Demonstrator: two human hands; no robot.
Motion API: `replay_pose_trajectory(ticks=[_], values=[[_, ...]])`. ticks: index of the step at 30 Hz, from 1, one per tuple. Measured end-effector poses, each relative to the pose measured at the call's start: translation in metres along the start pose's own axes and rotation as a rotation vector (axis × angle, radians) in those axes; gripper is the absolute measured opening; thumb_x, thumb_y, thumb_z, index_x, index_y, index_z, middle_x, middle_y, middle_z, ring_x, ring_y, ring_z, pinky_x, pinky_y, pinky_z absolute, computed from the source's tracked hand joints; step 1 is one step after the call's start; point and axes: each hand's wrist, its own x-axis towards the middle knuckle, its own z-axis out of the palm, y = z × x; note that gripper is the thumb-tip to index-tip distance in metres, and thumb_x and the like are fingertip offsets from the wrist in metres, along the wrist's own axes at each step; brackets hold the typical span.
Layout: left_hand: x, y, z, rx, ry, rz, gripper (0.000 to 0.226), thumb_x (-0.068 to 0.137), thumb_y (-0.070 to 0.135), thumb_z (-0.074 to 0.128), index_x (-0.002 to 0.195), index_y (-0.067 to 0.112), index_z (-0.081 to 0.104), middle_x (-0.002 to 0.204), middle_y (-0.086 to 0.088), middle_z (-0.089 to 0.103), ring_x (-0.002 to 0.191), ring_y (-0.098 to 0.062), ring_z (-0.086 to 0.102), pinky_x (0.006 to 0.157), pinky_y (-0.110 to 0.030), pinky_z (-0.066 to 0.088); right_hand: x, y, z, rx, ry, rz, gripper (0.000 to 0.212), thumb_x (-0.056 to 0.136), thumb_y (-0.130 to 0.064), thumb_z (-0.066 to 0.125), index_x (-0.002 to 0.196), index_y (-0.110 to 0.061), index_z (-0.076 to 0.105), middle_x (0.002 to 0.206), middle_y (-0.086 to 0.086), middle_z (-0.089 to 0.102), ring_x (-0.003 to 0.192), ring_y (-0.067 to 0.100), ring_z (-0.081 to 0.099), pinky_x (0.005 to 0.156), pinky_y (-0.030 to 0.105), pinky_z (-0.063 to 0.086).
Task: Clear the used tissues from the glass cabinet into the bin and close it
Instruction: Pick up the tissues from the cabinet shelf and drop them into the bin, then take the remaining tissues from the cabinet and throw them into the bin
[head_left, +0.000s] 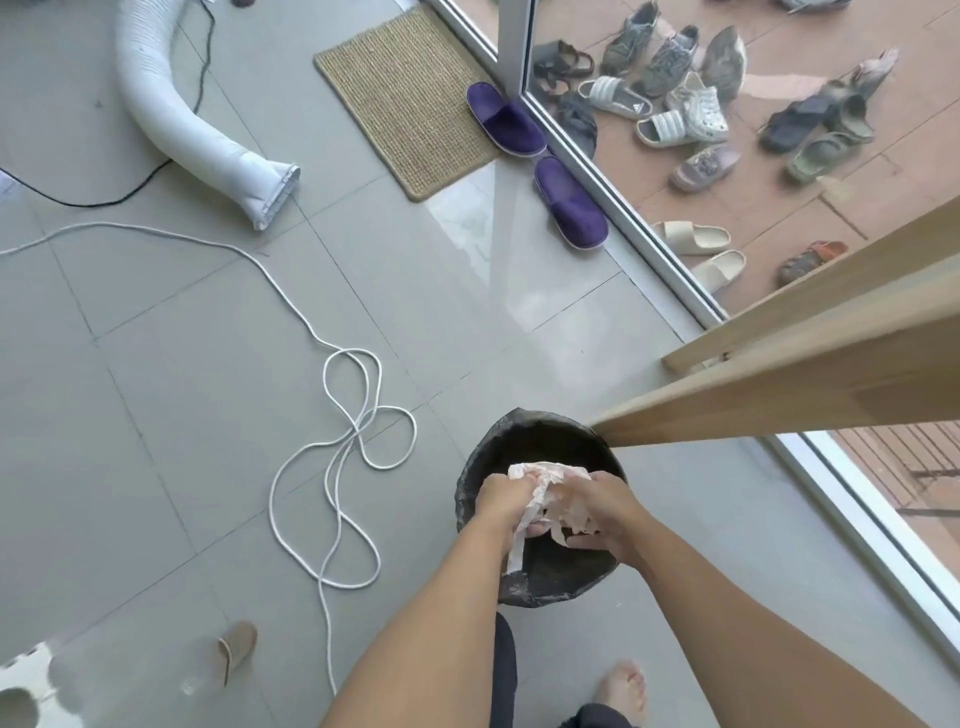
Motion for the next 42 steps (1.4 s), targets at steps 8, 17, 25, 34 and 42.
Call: replay_pose_trajectory(ticks=[8,17,25,34,42], values=[[0.024,-0.001,0.008,0.040,-0.032,-0.058,0.058,0.093,0.034,0.055,0.145,0.009,0.047,0.139,-0.012,0.059,0.115,-0.030,0.060,0.088,-0.038,0.051,0.013,0.000,-0.006,-0.119,-0.029,0.053,0.072,0.095,-0.055,0.048,0.156,-0.032,0.017,0.166,0.005,0.024,0.150,0.039,0.028,0.115,0.063,0.029],[-0.070,0.019,-0.017,0.389,0.100,0.193,0.056,0.095,0.035,0.049,0.142,0.007,0.051,0.150,-0.013,0.053,0.136,-0.032,0.050,0.108,-0.037,0.043,-0.078,-0.023,-0.023,-0.385,0.053,-0.193,0.063,0.096,-0.049,0.049,0.146,-0.012,0.043,0.150,0.009,0.050,0.134,0.028,0.049,0.112,0.043,0.040],[-0.243,0.071,-0.068,0.656,0.135,0.558,0.040,0.090,0.036,0.060,0.124,0.017,0.067,0.130,-0.004,0.069,0.120,-0.023,0.064,0.096,-0.028,0.048,-0.257,-0.077,-0.047,-0.587,0.036,-0.458,0.040,0.093,-0.052,0.050,0.117,-0.022,0.060,0.113,-0.002,0.068,0.102,0.018,0.063,0.093,0.036,0.052],[-0.466,0.141,-0.101,0.420,-0.082,1.100,0.025,0.082,0.039,0.076,0.107,0.033,0.077,0.105,0.011,0.079,0.098,-0.009,0.073,0.088,-0.029,0.059,-0.483,-0.118,-0.107,-0.288,-0.025,-0.940,0.027,0.085,-0.058,0.061,0.108,-0.044,0.067,0.105,-0.011,0.076,0.100,0.004,0.073,0.097,0.038,0.057],[-0.607,0.185,-0.041,0.460,-0.326,1.484,0.025,0.088,0.025,0.075,0.113,0.025,0.075,0.109,0.005,0.079,0.104,-0.013,0.074,0.085,-0.023,0.059,-0.626,-0.105,-0.184,-0.192,0.269,-1.268,0.048,0.077,-0.076,0.058,0.114,-0.046,0.065,0.115,-0.010,0.073,0.110,0.013,0.070,0.099,0.046,0.054]])
